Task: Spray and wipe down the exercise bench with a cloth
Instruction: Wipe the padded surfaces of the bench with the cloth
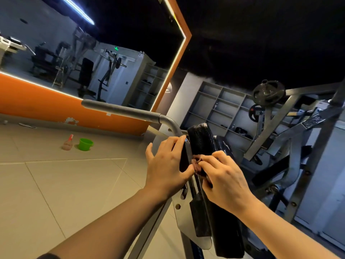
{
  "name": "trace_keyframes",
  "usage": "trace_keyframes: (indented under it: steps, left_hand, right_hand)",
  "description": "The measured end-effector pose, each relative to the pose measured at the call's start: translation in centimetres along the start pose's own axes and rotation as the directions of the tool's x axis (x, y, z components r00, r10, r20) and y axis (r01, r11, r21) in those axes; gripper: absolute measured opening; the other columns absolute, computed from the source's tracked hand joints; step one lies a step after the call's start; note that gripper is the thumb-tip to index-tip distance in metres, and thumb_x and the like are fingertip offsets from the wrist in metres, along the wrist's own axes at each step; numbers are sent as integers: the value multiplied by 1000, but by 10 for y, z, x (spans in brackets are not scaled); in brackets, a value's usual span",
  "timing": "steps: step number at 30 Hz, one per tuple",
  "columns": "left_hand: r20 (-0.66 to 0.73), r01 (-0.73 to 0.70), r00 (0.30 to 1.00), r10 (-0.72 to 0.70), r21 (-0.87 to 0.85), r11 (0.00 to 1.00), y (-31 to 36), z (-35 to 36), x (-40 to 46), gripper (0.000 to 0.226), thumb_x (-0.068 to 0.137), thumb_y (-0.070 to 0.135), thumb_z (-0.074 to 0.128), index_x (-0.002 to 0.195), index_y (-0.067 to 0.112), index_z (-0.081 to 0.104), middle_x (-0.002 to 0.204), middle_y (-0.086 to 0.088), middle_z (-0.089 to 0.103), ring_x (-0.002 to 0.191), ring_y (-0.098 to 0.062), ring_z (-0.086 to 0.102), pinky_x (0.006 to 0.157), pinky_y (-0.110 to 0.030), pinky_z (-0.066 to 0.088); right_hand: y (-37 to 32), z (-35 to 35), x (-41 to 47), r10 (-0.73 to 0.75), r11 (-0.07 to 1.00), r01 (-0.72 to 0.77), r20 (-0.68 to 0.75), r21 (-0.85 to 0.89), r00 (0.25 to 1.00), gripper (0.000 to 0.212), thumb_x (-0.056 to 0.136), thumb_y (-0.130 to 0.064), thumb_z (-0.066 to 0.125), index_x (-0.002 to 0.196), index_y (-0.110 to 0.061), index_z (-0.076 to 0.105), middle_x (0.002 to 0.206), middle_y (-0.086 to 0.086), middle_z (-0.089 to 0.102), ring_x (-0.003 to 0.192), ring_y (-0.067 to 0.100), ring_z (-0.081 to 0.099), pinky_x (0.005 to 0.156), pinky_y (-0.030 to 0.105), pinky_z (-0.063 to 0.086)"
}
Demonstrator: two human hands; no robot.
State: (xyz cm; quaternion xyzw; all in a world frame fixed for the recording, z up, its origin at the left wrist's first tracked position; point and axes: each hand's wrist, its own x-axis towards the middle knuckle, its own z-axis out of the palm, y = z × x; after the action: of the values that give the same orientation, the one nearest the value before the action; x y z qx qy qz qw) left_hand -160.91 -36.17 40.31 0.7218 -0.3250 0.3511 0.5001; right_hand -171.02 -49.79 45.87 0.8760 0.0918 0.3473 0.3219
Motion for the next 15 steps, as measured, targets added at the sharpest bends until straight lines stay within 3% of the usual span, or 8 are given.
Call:
trace_keyframes:
  steps: [3,8,11,15]
  left_hand:
    - [-10,-5,1000,5,11,1000,0,1,0,73,79,58,49,144,25,39,133,5,49,126,-16,45,112,-57,18]
    - [20,-4,1000,4,-8,1000,1,0,-1,73,79,58,45,145,28,34,138,8,43,131,-13,37,115,-55,12]
    - [18,2,1000,-2,-11,1000,1,-1,-1,71,80,57,46,144,28,36,137,7,45,130,-14,40,116,-57,14]
    - [6,7,1000,-7,-2,1000,1,0,-2,72,79,56,49,145,27,37,138,5,47,129,-15,43,115,-60,16]
  right_hand:
    - [0,-4,-9,-4,996,9,-53,92,999,21,73,-14,74,94,-14,73,96,-2,70,87,17,55,67,27,55]
    - [0,-16,39,84,996,-76,-236,45,968,45,76,-14,68,120,-8,64,115,13,63,93,31,59,66,36,55]
    - [1,-5,67,52,995,-70,-238,-68,970,32,79,-17,72,110,-9,69,111,13,67,102,37,62,81,46,55]
    - [-4,13,68,27,985,-38,-62,-169,998,31,80,-24,69,109,-14,70,121,11,66,125,36,53,107,53,39]
